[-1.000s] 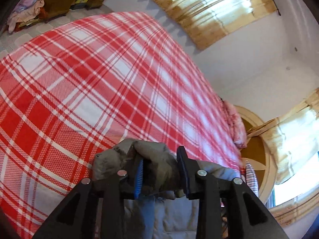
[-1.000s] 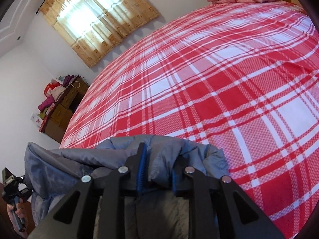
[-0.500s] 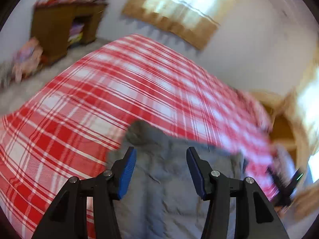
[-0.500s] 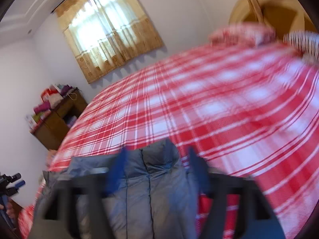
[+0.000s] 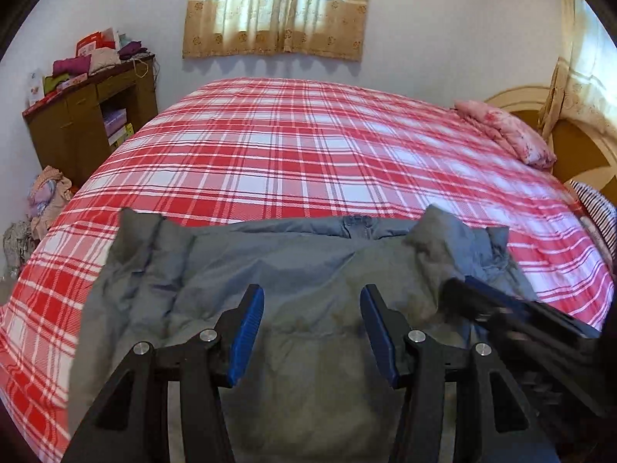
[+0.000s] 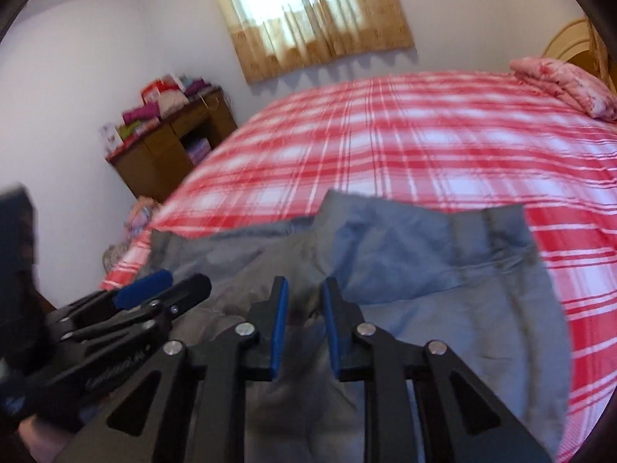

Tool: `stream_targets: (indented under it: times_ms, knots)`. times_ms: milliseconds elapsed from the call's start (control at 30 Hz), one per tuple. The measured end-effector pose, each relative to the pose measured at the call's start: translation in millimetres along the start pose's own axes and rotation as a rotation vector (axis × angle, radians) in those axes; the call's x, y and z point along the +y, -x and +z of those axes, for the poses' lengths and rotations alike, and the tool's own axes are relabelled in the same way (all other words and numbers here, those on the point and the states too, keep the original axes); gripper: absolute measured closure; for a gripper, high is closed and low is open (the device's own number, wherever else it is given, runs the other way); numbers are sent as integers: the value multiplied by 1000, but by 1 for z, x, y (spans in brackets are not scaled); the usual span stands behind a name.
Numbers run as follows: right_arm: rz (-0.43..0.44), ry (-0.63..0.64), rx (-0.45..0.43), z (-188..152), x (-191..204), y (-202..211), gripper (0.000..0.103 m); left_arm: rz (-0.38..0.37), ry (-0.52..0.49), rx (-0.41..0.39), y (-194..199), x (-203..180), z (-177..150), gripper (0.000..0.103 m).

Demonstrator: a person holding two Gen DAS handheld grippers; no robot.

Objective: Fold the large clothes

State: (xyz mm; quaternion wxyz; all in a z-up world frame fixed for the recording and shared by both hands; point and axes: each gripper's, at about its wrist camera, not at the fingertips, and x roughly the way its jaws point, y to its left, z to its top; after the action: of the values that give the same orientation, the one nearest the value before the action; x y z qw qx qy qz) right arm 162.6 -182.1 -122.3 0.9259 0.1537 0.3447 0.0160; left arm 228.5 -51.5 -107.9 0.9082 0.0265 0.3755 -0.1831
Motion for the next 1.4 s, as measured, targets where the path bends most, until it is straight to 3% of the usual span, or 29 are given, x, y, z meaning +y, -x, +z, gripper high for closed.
stream_targets:
  times_ms: [100,233,400,667,800,1100,1233,1400]
  knots:
    - [-7,-30,36,-7,-9,-28,82,77,-15,10,-20,4,-6,50]
    - [0,-56,44,-14,-19,-49,82,51,56,39,-42,22,-15,50]
    - [-28,-27,51,-20,-16,-63,83,81,11,20,-55,18,-24,49]
    - [-23,-59,74,-24,-24,-72,87,87,24,30,-75,18,-32,47]
    - [-7,-78,83,-25,-27,-73,88,127,1,45,-79,12,-33,47]
    - [-20,-65,114,-13,-24,-56,88,163,-29,49,-84,7,-34,46]
    - [-133,21,13,5,-29,-16,88,169,-33,48,-85,7,-35,46]
    - [-267,22,71,7,-71,-20,88,177,-37,47,-87,3,-34,46]
